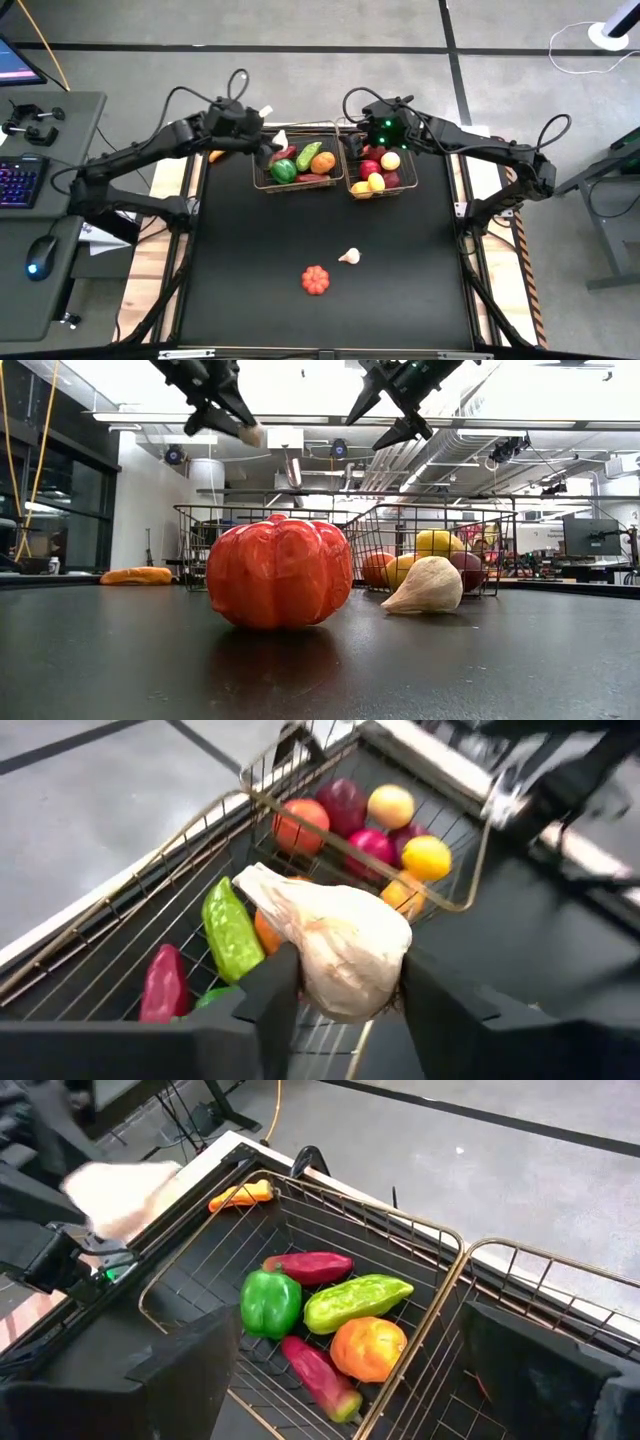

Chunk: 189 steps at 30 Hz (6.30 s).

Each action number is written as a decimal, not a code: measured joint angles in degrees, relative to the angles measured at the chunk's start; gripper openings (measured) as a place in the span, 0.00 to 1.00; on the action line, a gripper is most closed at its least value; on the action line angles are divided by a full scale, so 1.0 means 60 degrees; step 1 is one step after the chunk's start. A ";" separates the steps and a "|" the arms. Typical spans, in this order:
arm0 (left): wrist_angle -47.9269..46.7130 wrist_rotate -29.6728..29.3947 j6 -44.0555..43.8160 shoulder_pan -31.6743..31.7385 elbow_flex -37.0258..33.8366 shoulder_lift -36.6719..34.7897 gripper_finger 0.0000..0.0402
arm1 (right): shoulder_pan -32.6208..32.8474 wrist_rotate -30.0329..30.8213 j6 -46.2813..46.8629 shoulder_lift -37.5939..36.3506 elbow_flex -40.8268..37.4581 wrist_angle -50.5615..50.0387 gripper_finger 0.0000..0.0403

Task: Sort produce into baskets
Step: Put the top white garlic into the left wire basket, then put the yellow chili pepper into the left wire basket, then put the white garlic into the left wire basket

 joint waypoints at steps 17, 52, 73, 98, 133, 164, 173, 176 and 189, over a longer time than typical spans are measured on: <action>-0.2556 -0.3735 0.1331 0.1371 0.1843 0.0891 0.72 | -0.0001 -0.0011 0.0027 0.0000 0.0000 0.0000 0.91; -0.5678 -0.3000 0.0850 0.5803 0.2357 0.6712 0.70 | 0.0797 0.0011 0.0169 0.0546 0.0000 -0.0368 0.91; -0.5657 -0.3048 0.1587 0.5803 0.2335 0.8567 0.65 | 0.0800 0.0033 0.0453 0.0546 0.0000 -0.0368 0.91; -0.2149 -0.1016 -0.0236 0.6271 0.2481 0.4014 0.19 | 0.0797 0.0033 0.0435 0.0546 0.0000 -0.0146 0.91; 0.2638 -0.0471 -0.1710 -0.0568 -0.1105 0.1564 0.60 | 0.0815 0.0444 -0.0520 -0.0826 0.0000 0.0076 0.91; 0.2460 -0.0365 -0.1120 -0.0364 -0.0776 -0.2259 0.68 | 0.6036 -0.1420 -0.2983 0.1465 -0.1829 -0.2013 0.91; 0.1635 -0.0357 -0.1393 -0.0372 -0.0776 -0.2252 0.68 | 0.6192 -0.1577 -0.3664 0.3120 -0.1829 -0.1123 0.91; 0.1612 -0.0357 -0.1389 -0.0372 -0.0776 -0.2252 0.68 | 0.6192 -0.1577 -0.3659 0.3488 -0.1829 -0.0928 0.91; 0.1610 -0.0350 -0.1382 -0.0372 -0.0776 -0.2252 0.68 | 0.6186 -0.0419 -0.3036 0.3949 -0.1829 -0.0751 0.85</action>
